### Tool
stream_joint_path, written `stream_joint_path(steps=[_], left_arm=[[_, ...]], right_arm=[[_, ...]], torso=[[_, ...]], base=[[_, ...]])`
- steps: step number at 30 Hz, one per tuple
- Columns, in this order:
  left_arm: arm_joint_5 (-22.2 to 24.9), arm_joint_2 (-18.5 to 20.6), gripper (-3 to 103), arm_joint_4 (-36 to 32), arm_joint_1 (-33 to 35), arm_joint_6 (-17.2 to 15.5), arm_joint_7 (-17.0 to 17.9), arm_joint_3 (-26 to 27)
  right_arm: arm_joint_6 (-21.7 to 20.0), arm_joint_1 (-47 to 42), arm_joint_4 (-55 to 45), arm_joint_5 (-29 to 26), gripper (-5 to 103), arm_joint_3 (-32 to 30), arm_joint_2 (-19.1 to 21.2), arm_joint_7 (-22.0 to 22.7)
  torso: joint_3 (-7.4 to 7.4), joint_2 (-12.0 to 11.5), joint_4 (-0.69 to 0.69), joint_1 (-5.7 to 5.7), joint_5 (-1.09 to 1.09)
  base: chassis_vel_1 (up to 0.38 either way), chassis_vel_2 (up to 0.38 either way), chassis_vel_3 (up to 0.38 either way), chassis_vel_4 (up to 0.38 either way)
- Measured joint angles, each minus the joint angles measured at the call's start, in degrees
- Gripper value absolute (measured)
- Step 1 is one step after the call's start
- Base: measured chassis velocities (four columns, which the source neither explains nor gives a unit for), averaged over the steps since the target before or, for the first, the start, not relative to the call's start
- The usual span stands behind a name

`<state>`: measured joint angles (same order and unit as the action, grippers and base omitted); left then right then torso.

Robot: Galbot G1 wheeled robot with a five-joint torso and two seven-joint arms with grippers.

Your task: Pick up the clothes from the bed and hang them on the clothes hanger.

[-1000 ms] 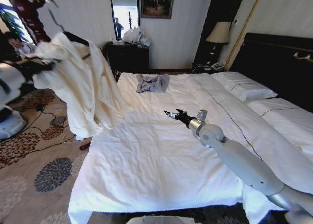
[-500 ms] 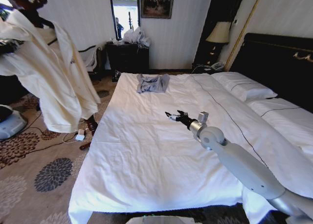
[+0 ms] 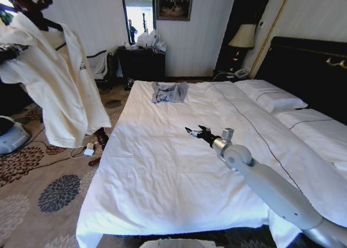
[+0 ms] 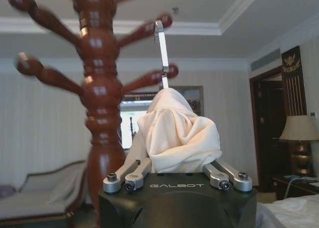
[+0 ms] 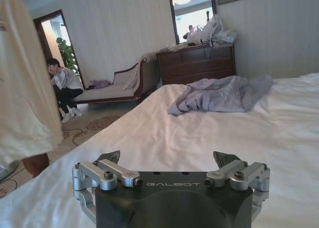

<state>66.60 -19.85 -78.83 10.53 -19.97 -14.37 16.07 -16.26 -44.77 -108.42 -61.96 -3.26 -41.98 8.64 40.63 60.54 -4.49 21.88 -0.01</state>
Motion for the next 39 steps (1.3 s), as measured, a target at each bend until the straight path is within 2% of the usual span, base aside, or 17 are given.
stream_joint_path(steps=[1,4,6,9,22,25,28,33,35,39], left_arm=[[0.0,0.0,21,0.0,0.0,0.0,0.0,0.0],[-0.84,-3.37,20,4.02,-6.48,-0.16,0.17,-5.41],[-0.98,-3.77,20,4.61,-7.24,-0.2,0.14,-5.98],[-2.18,-6.21,20,8.37,-12.09,-0.06,-1.74,-9.45],[-3.82,-12.38,20,15.82,-20.1,-0.04,-3.34,-15.49],[-3.84,-12.5,20,15.65,-19.71,-0.05,-3.07,-15.3],[-3.1,-11.64,20,13.11,-15.6,-0.98,-0.4,-12.52],[-2.98,-11.08,20,12.0,-12.72,-1.09,0.88,-10.5],[-2.79,-10.2,20,10.07,-8.52,-1.0,1.46,-7.43],[-2.55,-9.33,20,8.28,-5.52,-0.98,2.21,-5.62]], right_arm=[[0.0,0.0,0.0,0.0,100,0.0,0.0,0.0],[0.0,-1.14,-0.41,-0.03,100,-0.86,0.38,0.09],[0.0,-1.28,-0.42,-0.03,100,-0.98,0.43,0.1],[0.0,-3.08,-0.5,0.18,100,-2.26,0.67,0.11],[0.42,-3.93,0.62,1.03,100,-2.53,-0.3,-0.02],[0.56,-3.87,0.64,1.06,100,-2.51,-0.16,-0.05],[1.07,-3.87,0.76,1.06,100,-2.76,0.21,-0.59],[1.6,-3.9,1.39,1.39,100,-2.75,0.21,-0.96],[1.92,-3.8,1.79,1.62,100,-2.45,0.22,-1.39],[1.96,-3.13,1.83,1.6,100,-1.81,0.0,-1.4]], torso=[[0.0,0.0,0.0,0.0,0.0],[0.0,-0.01,0.01,0.01,0.02],[0.0,0.0,0.01,0.01,0.02],[0.0,0.0,0.06,0.0,0.01],[0.0,0.0,0.02,0.01,0.02],[0.0,0.0,0.01,0.01,0.04],[-0.01,0.0,0.04,0.0,0.0],[-0.02,0.0,0.04,-0.01,0.03],[-0.03,0.01,-0.02,-0.01,0.08],[-0.03,0.01,0.01,-0.02,0.08]], base=[[0.0,0.0,0.0,0.0],[0.0,0.0,0.0,0.0],[0.0,0.0,0.0,0.0],[0.0,0.0,0.0,0.0],[0.0,0.0,0.0,0.0],[0.0,0.0,0.0,0.0],[0.0,0.0,0.0,0.0],[0.0,0.0,0.0,0.0],[0.0,0.0,0.0,0.0],[0.0,0.0,0.0,0.0]])
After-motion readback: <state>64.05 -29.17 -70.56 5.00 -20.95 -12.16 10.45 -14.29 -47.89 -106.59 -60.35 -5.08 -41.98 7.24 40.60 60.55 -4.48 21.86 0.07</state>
